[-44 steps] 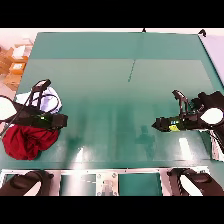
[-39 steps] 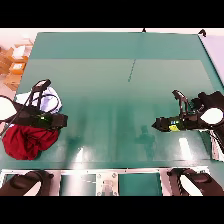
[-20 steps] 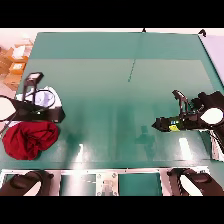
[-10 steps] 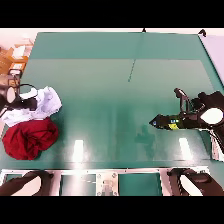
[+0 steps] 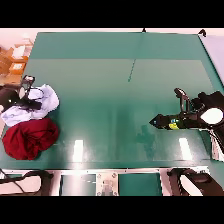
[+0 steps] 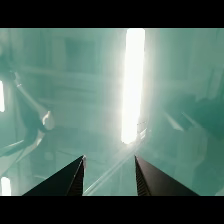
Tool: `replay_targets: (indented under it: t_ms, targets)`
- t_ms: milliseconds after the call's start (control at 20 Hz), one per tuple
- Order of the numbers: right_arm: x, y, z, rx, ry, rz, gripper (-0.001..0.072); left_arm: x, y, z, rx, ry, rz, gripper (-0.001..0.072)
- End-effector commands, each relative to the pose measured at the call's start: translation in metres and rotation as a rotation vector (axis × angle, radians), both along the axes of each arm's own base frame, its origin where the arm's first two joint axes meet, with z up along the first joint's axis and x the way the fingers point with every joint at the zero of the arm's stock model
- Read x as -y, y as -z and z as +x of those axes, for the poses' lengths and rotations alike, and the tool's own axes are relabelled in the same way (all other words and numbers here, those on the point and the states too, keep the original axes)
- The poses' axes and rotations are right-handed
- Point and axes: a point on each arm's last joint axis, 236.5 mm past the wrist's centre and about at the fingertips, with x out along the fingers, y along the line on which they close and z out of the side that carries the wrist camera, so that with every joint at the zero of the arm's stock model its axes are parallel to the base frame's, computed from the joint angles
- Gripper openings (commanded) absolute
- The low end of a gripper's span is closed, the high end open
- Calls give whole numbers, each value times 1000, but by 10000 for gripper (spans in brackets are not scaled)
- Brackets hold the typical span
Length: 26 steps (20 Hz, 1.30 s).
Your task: Fold the shirts.
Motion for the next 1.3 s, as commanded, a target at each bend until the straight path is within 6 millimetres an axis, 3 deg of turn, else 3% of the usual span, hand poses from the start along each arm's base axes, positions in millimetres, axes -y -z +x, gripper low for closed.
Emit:
replay_targets:
  t_ms: [0,100,150,300,400,450,550,650,800,900,950,1000,1050,1100,1150,1250]
  targets:
    - [0,0,-1,-2,-1,1,341,7,-55,21,29,-23,-29,24]
    - [0,0,-1,-3,-1,1,339,41,-119,43,128,37,-80,24]
    - [0,0,-1,-2,-1,1,339,70,-156,52,202,76,-125,24]
    - [0,0,0,-1,-1,0,338,184,-253,51,394,264,-344,24]
    - [0,-2,1,4,0,0,244,263,-286,30,425,403,-513,24]
    - [0,-2,1,5,0,0,246,298,-290,16,407,464,-592,24]
    - [0,-3,1,5,0,0,248,362,-283,-11,330,569,-718,24]
    - [0,-3,1,5,0,0,250,410,-258,-28,244,617,-776,25]
    - [-1,-2,-1,-4,-2,3,275,466,-193,-48,81,664,-803,26]
    - [-1,-2,-3,-24,18,11,371,487,-144,-55,-23,645,-795,27]
    - [-2,-1,-5,-33,17,13,371,494,-122,-57,-71,627,-797,123]
    - [-2,-1,-7,-45,13,15,371,499,-105,-58,-116,602,-811,476]
    - [-3,0,-13,-71,13,20,391,500,-94,-56,-147,557,-831,621]
    - [-5,1,-20,-102,2,25,438,496,-92,-52,-162,528,-848,619]
    - [-6,2,-29,-135,-14,28,439,484,-97,-43,-157,502,-858,619]
    - [-18,8,-47,-206,-24,75,441,442,-118,-18,-145,438,-859,619]
